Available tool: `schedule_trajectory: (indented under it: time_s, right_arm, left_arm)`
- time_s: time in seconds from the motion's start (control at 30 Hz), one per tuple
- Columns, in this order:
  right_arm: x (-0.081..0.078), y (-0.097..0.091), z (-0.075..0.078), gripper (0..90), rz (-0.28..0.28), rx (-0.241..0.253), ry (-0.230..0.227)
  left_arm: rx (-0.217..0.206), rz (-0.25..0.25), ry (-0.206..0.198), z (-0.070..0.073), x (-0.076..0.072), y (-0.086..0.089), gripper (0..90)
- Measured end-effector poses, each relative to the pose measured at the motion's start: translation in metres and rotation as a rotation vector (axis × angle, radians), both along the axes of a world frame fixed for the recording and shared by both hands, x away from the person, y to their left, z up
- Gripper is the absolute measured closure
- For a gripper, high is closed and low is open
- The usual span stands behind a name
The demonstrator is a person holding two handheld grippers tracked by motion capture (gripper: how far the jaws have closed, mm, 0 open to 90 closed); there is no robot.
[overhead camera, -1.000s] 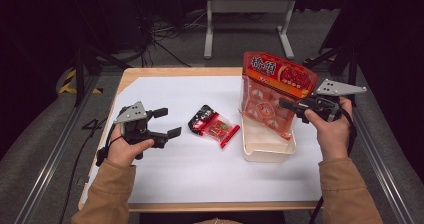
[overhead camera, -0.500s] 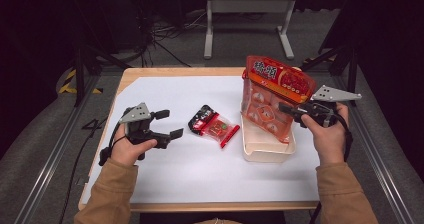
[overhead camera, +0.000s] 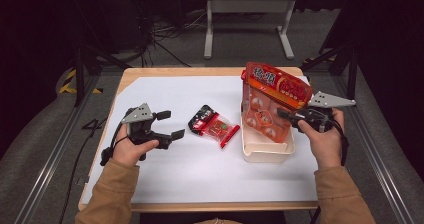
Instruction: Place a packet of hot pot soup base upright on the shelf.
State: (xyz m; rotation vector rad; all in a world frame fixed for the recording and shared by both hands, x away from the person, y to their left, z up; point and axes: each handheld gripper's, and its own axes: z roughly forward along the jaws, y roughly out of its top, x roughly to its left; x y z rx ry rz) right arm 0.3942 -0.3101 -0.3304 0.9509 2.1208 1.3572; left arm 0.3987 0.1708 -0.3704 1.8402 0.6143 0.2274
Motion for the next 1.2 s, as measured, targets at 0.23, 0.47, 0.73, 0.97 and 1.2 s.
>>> schedule_trajectory:
  time_s: [0.23,0.47,0.73,0.97,1.2]
  right_arm:
    - [0.000,0.009,-0.019,70.2,0.008,-0.060,0.002]
    - [-0.004,0.003,-0.028,70.2,0.008,-0.058,0.021]
    - [-0.009,-0.001,-0.035,70.1,0.012,-0.022,0.006]
    - [-0.010,-0.007,-0.035,63.3,-0.002,0.026,0.017]
    - [-0.021,-0.014,-0.028,46.1,-0.048,0.079,-0.012]
  left_arm:
    - [0.007,0.012,0.005,-0.002,0.002,0.001,11.8]
    - [0.032,0.048,0.033,-0.005,0.006,0.001,13.6]
    - [0.072,0.083,0.068,-0.011,0.015,0.001,18.7]
    - [0.106,0.114,0.102,-0.019,0.024,-0.002,27.7]
    - [0.093,0.109,0.122,-0.025,0.030,-0.009,27.5]
